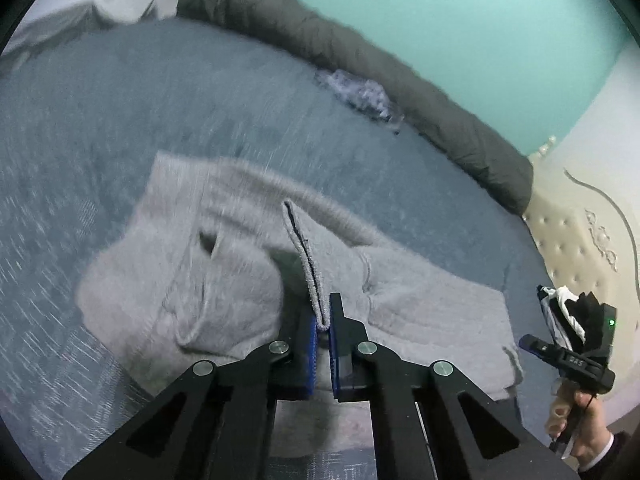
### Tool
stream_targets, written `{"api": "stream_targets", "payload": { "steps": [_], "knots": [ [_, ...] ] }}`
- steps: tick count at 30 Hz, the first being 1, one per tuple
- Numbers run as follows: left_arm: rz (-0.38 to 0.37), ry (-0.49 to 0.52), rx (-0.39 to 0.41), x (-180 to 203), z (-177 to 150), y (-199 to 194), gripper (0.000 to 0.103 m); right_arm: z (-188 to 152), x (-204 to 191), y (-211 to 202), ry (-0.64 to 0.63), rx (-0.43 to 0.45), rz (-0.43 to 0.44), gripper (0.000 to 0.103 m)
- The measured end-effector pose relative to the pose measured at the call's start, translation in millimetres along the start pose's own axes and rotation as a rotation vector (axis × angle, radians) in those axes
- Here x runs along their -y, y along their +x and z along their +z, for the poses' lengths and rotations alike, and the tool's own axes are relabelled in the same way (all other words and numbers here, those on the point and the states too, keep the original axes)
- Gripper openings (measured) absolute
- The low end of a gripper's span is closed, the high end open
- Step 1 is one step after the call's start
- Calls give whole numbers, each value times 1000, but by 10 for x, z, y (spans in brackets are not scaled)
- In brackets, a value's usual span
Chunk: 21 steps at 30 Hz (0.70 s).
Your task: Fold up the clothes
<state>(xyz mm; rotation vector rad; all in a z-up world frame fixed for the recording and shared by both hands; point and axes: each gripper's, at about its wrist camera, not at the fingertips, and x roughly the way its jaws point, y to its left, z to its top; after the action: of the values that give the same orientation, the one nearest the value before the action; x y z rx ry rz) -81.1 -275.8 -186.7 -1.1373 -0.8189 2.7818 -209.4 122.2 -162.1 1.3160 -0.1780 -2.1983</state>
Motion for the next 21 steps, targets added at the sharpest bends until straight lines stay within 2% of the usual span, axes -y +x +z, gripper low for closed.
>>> {"api": "stream_targets", "payload": {
  "steps": [5, 7, 13, 16, 21],
  "knots": [
    [-13, 8, 59, -35, 112, -265, 5, 22, 88, -73, 22, 16, -2, 35],
    [-11, -11, 57, -109, 103, -267, 5, 42, 133, -97, 34, 20, -8, 40],
    [12, -80, 12, -360, 25, -131, 5, 59, 334, -93, 96, 11, -31, 41],
    [18, -114, -17, -479, -49, -48, 5, 35, 414, -15, 120, -26, -32, 52],
    [38, -105, -41, -491, -80, 5, 8, -45, 588, 147, 174, -90, -53, 58]
  ]
}}
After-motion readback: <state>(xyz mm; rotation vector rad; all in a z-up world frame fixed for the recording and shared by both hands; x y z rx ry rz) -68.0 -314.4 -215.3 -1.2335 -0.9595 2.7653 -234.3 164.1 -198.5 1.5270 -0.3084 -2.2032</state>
